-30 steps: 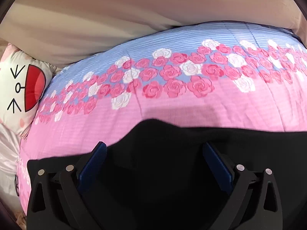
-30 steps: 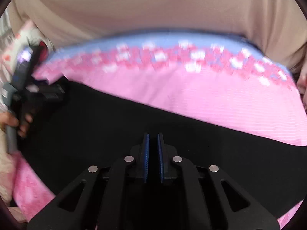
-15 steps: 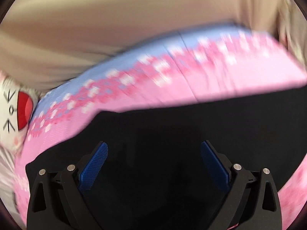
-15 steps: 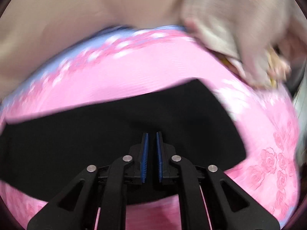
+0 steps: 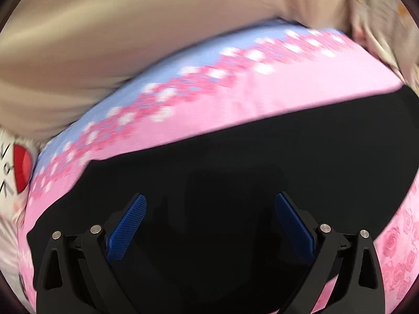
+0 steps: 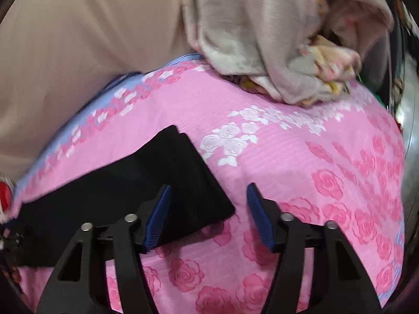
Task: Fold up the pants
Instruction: 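Grasp the trousers' edge with the right gripper and lift it toward the left gripper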
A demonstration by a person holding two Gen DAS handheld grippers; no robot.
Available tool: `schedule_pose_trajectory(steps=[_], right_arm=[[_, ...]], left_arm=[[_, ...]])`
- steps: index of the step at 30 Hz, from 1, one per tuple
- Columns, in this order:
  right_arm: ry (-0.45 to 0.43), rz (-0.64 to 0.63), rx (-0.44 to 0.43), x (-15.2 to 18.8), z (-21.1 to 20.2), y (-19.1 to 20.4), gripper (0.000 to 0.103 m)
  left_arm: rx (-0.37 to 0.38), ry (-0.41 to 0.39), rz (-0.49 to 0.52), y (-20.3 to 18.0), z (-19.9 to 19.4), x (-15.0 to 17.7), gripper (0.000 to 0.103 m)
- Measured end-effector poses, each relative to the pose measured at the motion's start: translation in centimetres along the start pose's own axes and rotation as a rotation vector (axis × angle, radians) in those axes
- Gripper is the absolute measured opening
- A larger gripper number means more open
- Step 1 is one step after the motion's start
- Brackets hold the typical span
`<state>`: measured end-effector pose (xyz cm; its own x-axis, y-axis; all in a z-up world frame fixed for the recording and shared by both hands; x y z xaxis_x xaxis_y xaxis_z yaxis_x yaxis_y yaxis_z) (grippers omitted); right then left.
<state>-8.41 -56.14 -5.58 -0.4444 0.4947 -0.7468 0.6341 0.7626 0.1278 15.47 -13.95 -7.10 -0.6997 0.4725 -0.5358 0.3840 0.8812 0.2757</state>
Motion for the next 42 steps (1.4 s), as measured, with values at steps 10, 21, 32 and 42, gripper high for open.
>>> schedule_pose_trajectory(steps=[10,21,32,42], right_arm=[[-0.035,0.137,-0.054,-1.7,-1.7,-4.8,0.017],[0.070,0.004,-0.089,-0.3,2.4,-0.1,0.070],[0.055,0.066,-0.300,-3.2,-0.8,7.0,0.018],[0.104,-0.179,-0.557,-3.9,-2.4,27.7,0.018]], left_arm=[[-0.026,0.001,0.043,-2.5,1.1,-1.0,0.098],[0.053,0.023,0.011,-3.7,1.2,-0.9,0.098],[0.181,0.023,-0.101,-2.4,2.2,-0.5,0.098],[0.191,-0.053,-0.106,-2.4,2.1,-0.1,0.098]])
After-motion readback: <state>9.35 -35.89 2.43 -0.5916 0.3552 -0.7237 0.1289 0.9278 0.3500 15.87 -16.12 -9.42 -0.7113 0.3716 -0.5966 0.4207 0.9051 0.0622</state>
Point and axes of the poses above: each gripper's, at about its wrist camera, not at the fingertips, and z roughly the way its jaws point, y to its left, x to its underside, the point moved 4 cm from there along z, roughly the way its jaws point, and after that the axes turned 2 degrees about z, right-handed, at the moved point
